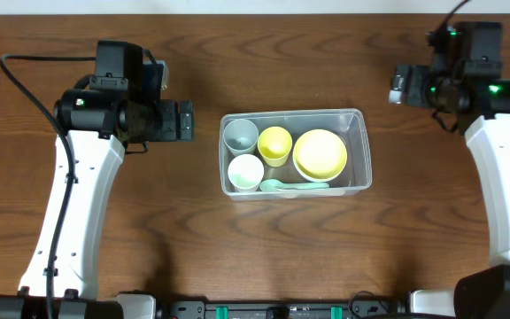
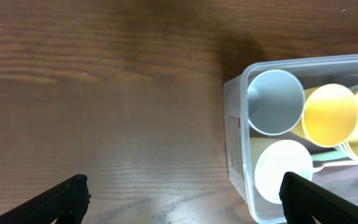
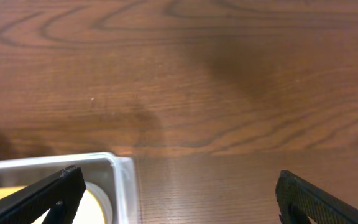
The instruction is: Pack container
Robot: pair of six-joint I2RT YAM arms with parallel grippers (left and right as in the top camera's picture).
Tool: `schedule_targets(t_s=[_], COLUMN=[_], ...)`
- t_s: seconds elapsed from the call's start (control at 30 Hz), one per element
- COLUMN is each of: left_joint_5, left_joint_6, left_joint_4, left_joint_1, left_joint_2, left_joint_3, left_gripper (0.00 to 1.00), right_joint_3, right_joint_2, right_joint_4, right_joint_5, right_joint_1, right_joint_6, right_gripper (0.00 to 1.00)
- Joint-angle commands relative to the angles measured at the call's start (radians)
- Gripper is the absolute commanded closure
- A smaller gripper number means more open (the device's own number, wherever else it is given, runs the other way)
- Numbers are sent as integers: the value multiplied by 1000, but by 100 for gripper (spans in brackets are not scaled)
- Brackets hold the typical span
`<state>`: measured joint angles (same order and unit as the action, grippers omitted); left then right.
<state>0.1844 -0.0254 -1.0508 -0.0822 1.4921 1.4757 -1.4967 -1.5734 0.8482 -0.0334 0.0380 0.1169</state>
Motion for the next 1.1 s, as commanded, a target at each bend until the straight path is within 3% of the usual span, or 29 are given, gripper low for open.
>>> schedule_targets(t_s=[0.0,0.17,0.43,0.57,0.9,1.07], left_joint_5=[-20,-19,-12,-13,-13,-13], left_joint_6=[2,11,-2,-2,-40,-51], left_joint_4=[-13,-9,-42,-51,-25,-24], left_joint_1=[1,4,6,4,4,4], left_joint_2=[-2,-3,-86,-216,-768,-975], left_joint_3=[-4,-4,-7,-76,-433,-505], left_gripper=[2,2,2,2,2,2], right_joint_3=[-8,-8,11,97,476,608], right_joint_2=[-3,4,98,269,908,1159], right_joint_4=[-3,69,179,153,115,98], right_joint_5=[0,-23,30,26,30,30], right_joint_1=[29,40,39,36,31,31], right_joint_6=[33,-43,6,-2,-18,-32], right_gripper=[1,1,2,2,1,1])
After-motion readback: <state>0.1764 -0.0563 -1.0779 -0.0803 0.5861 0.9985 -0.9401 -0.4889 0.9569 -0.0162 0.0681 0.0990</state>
